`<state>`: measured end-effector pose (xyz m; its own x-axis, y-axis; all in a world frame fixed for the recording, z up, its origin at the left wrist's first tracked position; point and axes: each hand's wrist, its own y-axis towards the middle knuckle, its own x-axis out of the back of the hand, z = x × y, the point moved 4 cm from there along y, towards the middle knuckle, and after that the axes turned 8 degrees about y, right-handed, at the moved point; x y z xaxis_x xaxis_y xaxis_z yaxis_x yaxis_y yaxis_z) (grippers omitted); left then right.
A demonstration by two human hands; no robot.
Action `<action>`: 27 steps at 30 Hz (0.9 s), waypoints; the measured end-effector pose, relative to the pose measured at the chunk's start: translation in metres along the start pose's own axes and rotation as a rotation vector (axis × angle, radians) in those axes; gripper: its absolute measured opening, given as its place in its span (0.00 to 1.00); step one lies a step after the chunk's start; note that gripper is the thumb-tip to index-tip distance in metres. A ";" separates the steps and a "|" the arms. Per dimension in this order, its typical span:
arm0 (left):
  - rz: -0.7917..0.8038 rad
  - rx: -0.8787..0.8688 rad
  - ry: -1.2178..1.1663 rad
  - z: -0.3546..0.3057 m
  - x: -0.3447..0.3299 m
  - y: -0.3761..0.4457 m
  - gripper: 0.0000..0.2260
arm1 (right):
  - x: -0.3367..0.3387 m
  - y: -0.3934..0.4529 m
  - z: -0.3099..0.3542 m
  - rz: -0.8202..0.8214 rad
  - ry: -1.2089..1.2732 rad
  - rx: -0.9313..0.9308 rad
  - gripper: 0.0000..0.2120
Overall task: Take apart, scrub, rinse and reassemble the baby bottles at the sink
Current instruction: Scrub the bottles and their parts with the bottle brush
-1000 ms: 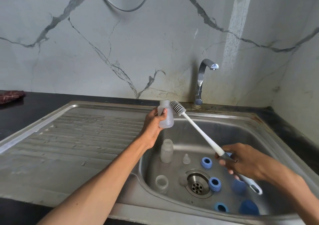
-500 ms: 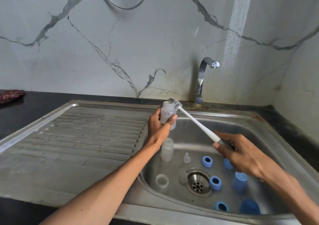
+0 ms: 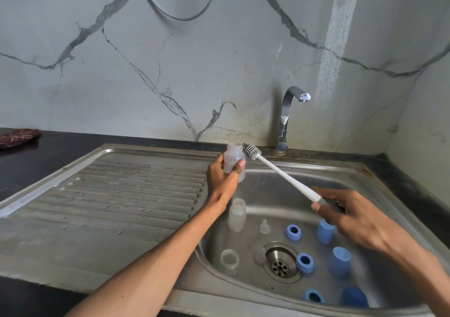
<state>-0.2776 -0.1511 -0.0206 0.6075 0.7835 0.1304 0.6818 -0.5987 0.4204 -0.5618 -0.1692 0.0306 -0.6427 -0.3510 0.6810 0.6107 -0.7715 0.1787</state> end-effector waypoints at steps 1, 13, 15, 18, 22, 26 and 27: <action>-0.018 0.031 -0.001 0.005 0.006 0.005 0.14 | 0.002 0.000 -0.001 0.013 -0.023 0.002 0.21; 0.287 0.330 -0.299 0.011 0.001 0.006 0.03 | 0.009 0.001 -0.007 0.048 -0.115 0.020 0.24; 0.408 0.292 -0.257 0.007 -0.010 -0.003 0.10 | 0.004 0.001 -0.005 0.054 -0.121 0.022 0.24; 0.476 0.204 -0.082 0.001 -0.025 -0.016 0.18 | -0.004 0.004 -0.008 0.017 -0.142 0.002 0.24; 0.337 0.137 0.011 -0.001 -0.023 -0.015 0.08 | 0.001 0.006 -0.012 0.011 -0.153 -0.012 0.24; 0.286 0.135 0.045 0.002 -0.020 -0.011 0.07 | 0.006 0.005 -0.013 0.033 -0.137 0.002 0.23; 0.269 0.134 0.031 0.003 -0.018 -0.009 0.07 | 0.007 0.004 -0.013 0.037 -0.127 0.006 0.22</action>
<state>-0.2940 -0.1600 -0.0292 0.7623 0.5973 0.2494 0.5470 -0.8004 0.2450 -0.5696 -0.1819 0.0269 -0.5566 -0.3086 0.7714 0.6357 -0.7560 0.1562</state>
